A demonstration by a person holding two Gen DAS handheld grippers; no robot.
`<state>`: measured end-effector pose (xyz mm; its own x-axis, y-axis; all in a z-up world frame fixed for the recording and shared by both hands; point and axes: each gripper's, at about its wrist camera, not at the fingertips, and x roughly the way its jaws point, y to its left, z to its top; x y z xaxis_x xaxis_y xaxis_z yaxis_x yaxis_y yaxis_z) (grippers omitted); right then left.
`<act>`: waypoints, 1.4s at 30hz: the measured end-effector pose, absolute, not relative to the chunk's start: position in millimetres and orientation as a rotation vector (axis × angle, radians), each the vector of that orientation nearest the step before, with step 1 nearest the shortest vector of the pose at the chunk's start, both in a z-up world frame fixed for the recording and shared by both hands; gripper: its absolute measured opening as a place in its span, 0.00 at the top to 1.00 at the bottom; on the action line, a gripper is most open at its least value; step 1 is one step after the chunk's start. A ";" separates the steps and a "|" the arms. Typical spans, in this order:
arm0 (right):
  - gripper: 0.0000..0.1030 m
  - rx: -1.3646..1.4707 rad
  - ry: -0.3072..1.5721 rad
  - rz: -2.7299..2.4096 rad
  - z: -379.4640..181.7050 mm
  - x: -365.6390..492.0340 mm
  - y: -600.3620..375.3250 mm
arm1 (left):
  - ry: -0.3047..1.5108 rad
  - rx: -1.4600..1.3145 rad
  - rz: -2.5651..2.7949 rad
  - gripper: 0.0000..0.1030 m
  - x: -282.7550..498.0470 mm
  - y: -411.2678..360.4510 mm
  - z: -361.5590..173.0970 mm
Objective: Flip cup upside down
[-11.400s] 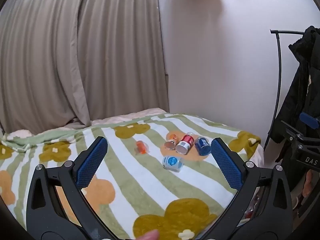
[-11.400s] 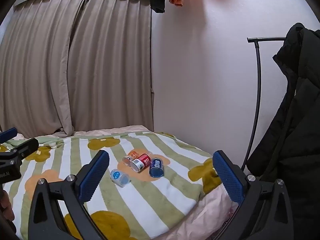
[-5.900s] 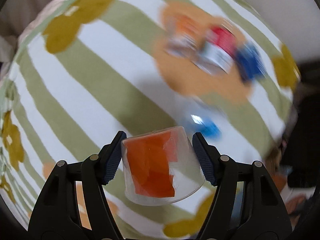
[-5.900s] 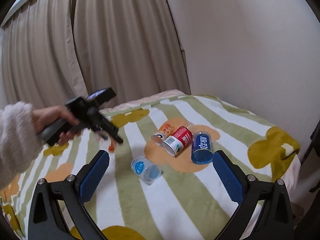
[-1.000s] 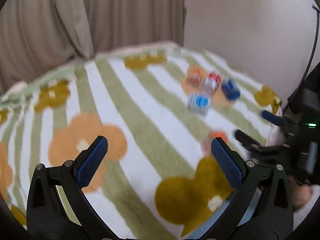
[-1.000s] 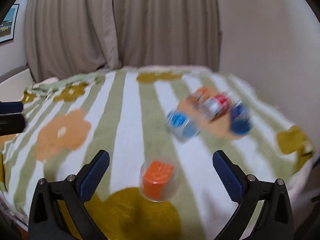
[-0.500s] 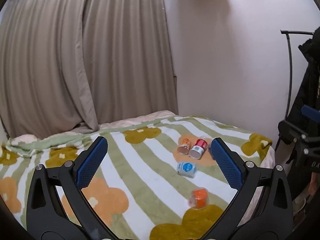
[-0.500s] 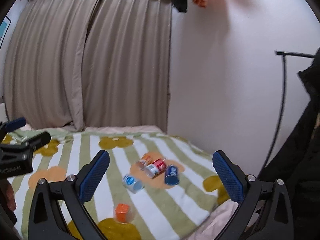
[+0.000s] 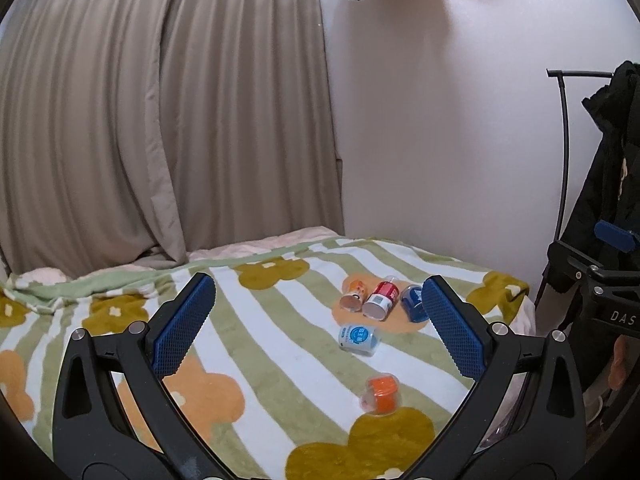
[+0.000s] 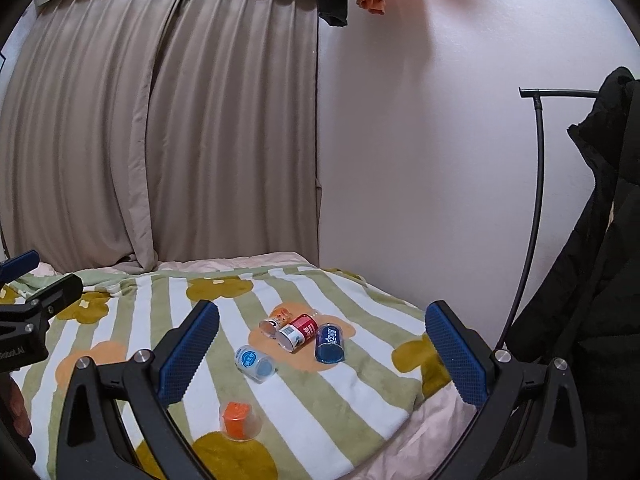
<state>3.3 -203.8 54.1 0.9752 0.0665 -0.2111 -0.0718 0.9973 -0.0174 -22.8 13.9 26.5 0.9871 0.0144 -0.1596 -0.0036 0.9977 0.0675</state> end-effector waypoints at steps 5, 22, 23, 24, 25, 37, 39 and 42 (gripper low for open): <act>0.00 -0.018 0.213 0.065 53.4 0.0 -207.2 | 0.159 0.076 0.008 0.00 -23.2 12.8 25.2; 0.00 0.000 0.227 0.057 53.0 0.6 -210.1 | 0.155 0.081 0.002 0.00 -24.2 9.8 22.6; 0.00 0.002 0.229 0.058 52.8 0.7 -210.5 | 0.153 0.081 0.003 0.00 -24.2 9.9 22.8; 0.00 0.005 0.231 0.058 52.8 0.5 -210.8 | 0.151 0.082 0.002 0.00 -24.6 9.6 22.9; 0.00 0.007 0.231 0.059 52.8 0.3 -210.8 | 0.150 0.082 0.001 0.00 -24.9 9.8 22.9; 0.00 0.013 0.233 0.051 51.9 0.6 -212.0 | 0.150 0.075 -0.010 0.00 -25.9 12.3 22.7; 0.00 0.014 0.234 0.050 51.9 0.7 -212.0 | 0.148 0.075 -0.009 0.00 -26.0 12.6 22.6; 0.00 0.013 0.234 0.049 51.9 0.7 -211.5 | 0.149 0.074 -0.010 0.00 -26.2 12.9 22.4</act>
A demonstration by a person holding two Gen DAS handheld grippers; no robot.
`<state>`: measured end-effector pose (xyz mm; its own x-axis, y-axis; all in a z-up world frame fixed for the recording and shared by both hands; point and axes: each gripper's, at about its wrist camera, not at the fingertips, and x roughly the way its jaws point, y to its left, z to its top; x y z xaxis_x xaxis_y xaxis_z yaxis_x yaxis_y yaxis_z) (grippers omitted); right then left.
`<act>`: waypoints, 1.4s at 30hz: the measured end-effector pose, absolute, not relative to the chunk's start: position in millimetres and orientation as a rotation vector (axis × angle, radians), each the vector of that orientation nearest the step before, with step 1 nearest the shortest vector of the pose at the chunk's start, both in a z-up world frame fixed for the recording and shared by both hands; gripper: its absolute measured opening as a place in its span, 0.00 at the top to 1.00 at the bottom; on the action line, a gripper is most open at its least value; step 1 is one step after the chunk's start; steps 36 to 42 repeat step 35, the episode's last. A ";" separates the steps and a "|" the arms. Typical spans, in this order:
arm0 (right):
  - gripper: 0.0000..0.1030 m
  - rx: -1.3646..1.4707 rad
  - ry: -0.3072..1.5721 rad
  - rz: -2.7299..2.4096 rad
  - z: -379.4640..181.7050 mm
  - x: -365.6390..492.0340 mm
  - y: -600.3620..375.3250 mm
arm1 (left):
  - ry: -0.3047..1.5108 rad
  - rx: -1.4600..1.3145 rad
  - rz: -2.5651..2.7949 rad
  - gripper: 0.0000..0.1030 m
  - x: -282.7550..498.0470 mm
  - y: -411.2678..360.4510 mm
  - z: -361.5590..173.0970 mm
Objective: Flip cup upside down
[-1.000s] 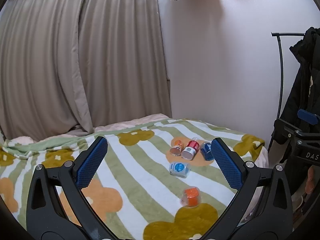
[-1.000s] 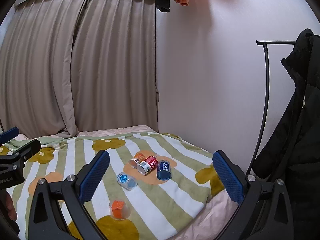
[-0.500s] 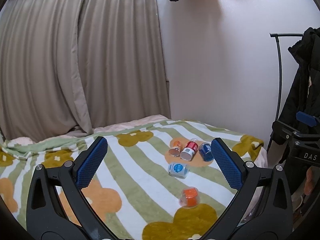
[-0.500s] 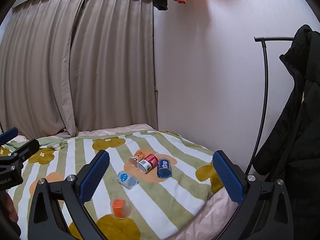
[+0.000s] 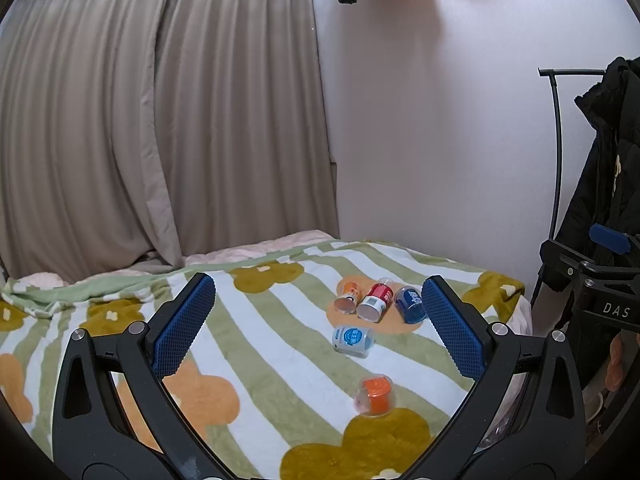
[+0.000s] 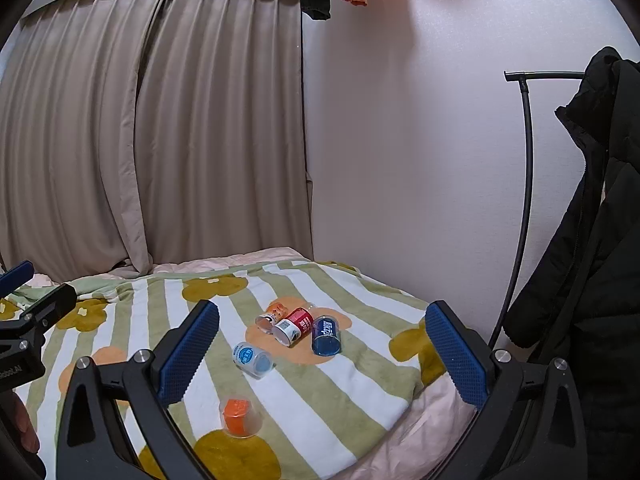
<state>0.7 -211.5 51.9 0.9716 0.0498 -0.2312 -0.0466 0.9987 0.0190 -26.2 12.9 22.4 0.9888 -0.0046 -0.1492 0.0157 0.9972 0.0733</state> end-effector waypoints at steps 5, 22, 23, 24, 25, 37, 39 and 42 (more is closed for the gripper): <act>0.00 0.018 0.238 0.048 51.1 0.8 -211.3 | 0.150 0.078 -0.016 0.00 -27.7 11.7 22.5; 0.00 -0.005 0.231 0.021 46.9 0.2 -207.0 | 0.151 0.097 -0.012 0.00 -25.3 7.1 20.6; 0.00 -0.002 0.231 0.022 46.5 -0.3 -206.5 | 0.150 0.098 -0.014 0.00 -25.0 6.9 20.5; 0.00 -0.001 0.231 0.023 47.2 0.6 -206.9 | 0.148 0.100 -0.012 0.00 -25.7 6.8 20.1; 0.00 0.000 0.232 0.022 46.4 1.1 -206.1 | 0.144 0.102 -0.008 0.00 -26.4 6.9 19.5; 0.00 0.000 0.233 0.022 47.1 1.2 -206.6 | 0.108 0.080 0.014 0.00 -32.4 13.5 18.5; 0.00 0.000 0.233 0.022 47.1 1.2 -206.6 | 0.108 0.080 0.014 0.00 -32.4 13.5 18.5; 0.00 0.000 0.233 0.022 47.1 1.2 -206.6 | 0.108 0.080 0.014 0.00 -32.4 13.5 18.5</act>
